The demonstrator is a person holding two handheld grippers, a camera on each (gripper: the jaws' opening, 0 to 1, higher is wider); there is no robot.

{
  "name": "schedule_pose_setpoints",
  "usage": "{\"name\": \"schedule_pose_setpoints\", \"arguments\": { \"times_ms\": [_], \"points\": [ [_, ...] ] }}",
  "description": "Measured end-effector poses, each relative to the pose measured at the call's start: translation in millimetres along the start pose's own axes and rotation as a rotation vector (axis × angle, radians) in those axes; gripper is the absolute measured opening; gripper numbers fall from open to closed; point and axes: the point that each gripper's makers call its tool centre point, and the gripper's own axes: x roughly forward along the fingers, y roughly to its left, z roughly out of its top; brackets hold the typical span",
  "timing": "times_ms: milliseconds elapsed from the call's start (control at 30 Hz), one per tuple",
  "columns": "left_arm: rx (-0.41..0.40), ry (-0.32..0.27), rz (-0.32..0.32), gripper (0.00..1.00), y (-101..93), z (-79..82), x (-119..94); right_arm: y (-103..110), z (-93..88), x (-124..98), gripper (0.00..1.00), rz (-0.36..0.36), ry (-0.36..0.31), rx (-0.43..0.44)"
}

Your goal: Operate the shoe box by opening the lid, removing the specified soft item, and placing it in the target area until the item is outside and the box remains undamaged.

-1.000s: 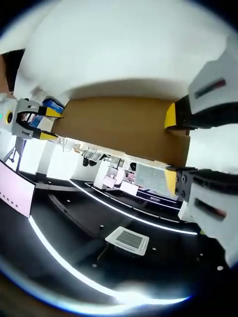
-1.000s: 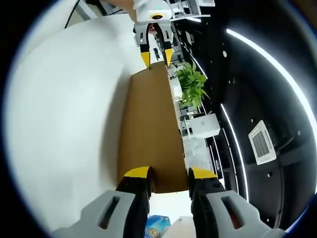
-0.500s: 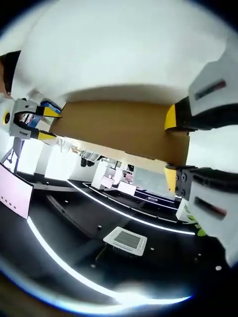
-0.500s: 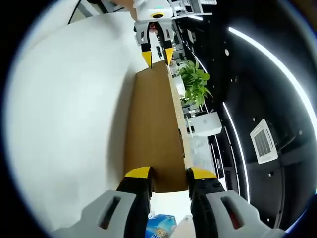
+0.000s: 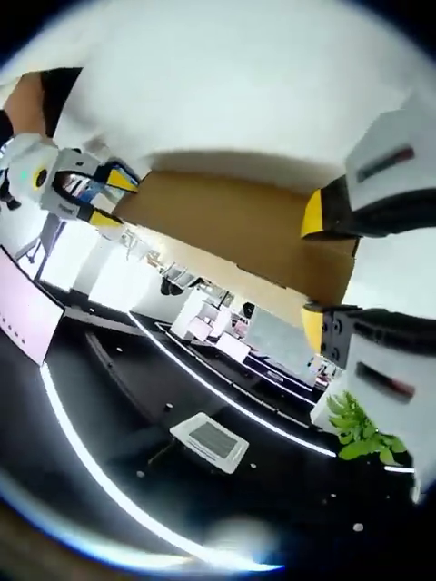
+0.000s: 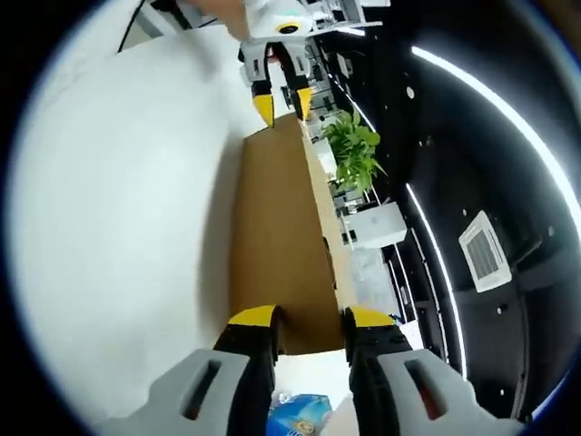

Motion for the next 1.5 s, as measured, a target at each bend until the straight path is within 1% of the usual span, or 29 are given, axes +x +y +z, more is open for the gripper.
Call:
{"name": "schedule_pose_setpoints", "arguments": {
  "times_ms": [67, 100, 133, 167, 200, 233, 267, 300, 333, 367, 400, 467, 500, 567, 633, 700, 733, 800, 867, 900, 967, 1033, 1067, 1100, 1133, 1167, 1233, 1400, 1500],
  "points": [
    [-0.056, -0.01, -0.004, 0.29, -1.1, 1.8, 0, -1, 2.7, -1, 0.29, -0.008, -0.016, 0.121],
    [-0.088, -0.019, -0.007, 0.3, -1.6, 2.7, 1, -5, 4.8, -2, 0.27, -0.026, -0.024, 0.209],
    [-0.128, -0.031, -0.009, 0.31, -1.8, 4.2, 0, -5, 5.2, -2, 0.25, -0.025, -0.024, 0.231],
    [-0.209, -0.074, -0.038, 0.33, -6.0, 10.2, 0, -9, 6.5, -4, 0.22, -0.033, -0.022, 0.319],
    [-0.253, -0.099, -0.057, 0.34, -7.7, 14.7, -1, -12, 10.2, -6, 0.18, -0.038, -0.043, 0.356],
    [-0.3, -0.105, -0.053, 0.33, -5.9, 15.8, -2, -15, 15.5, -7, 0.12, -0.04, -0.08, 0.379],
    [-0.351, -0.12, -0.051, 0.32, -2.7, 18.8, -3, -21, 20.0, -10, 0.09, -0.057, -0.113, 0.448],
    [-0.39, -0.139, -0.048, 0.32, 1.4, 22.9, -4, -24, 23.0, -12, 0.1, -0.06, -0.135, 0.534],
    [-0.435, -0.157, -0.043, 0.32, 5.4, 26.5, -5, -23, 24.7, -12, 0.13, -0.039, -0.158, 0.592],
    [-0.5, -0.2, -0.059, 0.31, 8.4, 35.3, -7, -24, 26.6, -13, 0.15, -0.025, -0.171, 0.673],
    [-0.554, -0.223, -0.076, 0.3, 10.2, 40.5, -8, -27, 27.0, -14, 0.17, -0.033, -0.18, 0.721],
    [-0.679, -0.274, -0.122, 0.3, 12.4, 50.7, -11, -28, 25.6, -15, 0.13, -0.027, -0.174, 0.789],
    [-0.756, -0.3, -0.139, 0.32, 15.8, 54.6, -13, -32, 21.7, -16, 0.14, -0.058, -0.162, 0.846],
    [-0.833, -0.317, -0.129, 0.38, 21.0, 55.0, -14, -36, 21.0, -15, 0.2, -0.071, -0.177, 0.902],
    [-0.854, -0.301, -0.1, 0.44, 24.3, 50.2, -13, -38, 18.9, -15, 0.25, -0.075, -0.171, 0.963],
    [-0.862, -0.228, -0.058, 0.49, 25.7, 37.6, -11, -39, 15.7, -15, 0.3, -0.094, -0.164, 0.972],
    [-0.909, -0.213, -0.034, 0.54, 28.3, 32.8, -9, -40, 14.5, -15, 0.35, -0.11, -0.162, 0.974],
    [-0.955, -0.209, -0.025, 0.6, 29.9, 29.0, -9, -41, 14.4, -14, 0.53, -0.126, -0.167, 0.987],
    [-1.022, -0.197, -0.023, 0.63, 30.6, 22.9, -9, -36, 12.7, -13, 0.61, -0.114, -0.143, 1.039],
    [-1.029, -0.187, -0.032, 0.65, 29.7, 20.4, -8, -34, 15.2, -12, 0.62, -0.099, -0.153, 1.05],
    [-0.995, -0.157, -0.025, 0.73, 26.8, 16.7, -5, -32, 15.3, -9, 0.67, -0.096, -0.148, 1.065],
    [-0.979, -0.138, -0.027, 0.84, 22.9, 15.0, -1, -30, 15.7, -2, 0.77, -0.109, -0.116, 1.052],
    [-0.989, -0.13, -0.031, 0.86, 21.6, 14.1, 0, -30, 14.2, 1, 0.86, -0.114, -0.104, 1.061],
    [-0.997, -0.124, -0.035, 0.86, 19.9, 13.3, 1, -27, 10.8, 6, 0.89, -0.104, -0.077, 1.085],
    [-0.998, -0.12, -0.045, 0.85, 17.9, 13.0, 2, -22, 9.7, 8, 0.89, -0.083, -0.062, 1.102],
    [-1.004, -0.105, -0.052, 0.84, 16.1, 10.2, 5, -17, 8.8, 10, 0.84, -0.06, -0.047, 1.115],
    [-0.995, -0.097, -0.05, 0.84, 14.4, 8.7, 7, -13, 6.4, 13, 0.79, -0.057, -0.042, 1.14],
    [-0.983, -0.081, -0.048, 0.81, 11.1, 2.4, 16, -13, 3.7, 20, 0.79, -0.044, -0.057, 1.213],
    [-0.974, -0.079, -0.046, 0.81, 13.2, 2.9, 22, -15, 5.2, 24, 0.79, -0.053, -0.053, 1.202]
  ]
}}
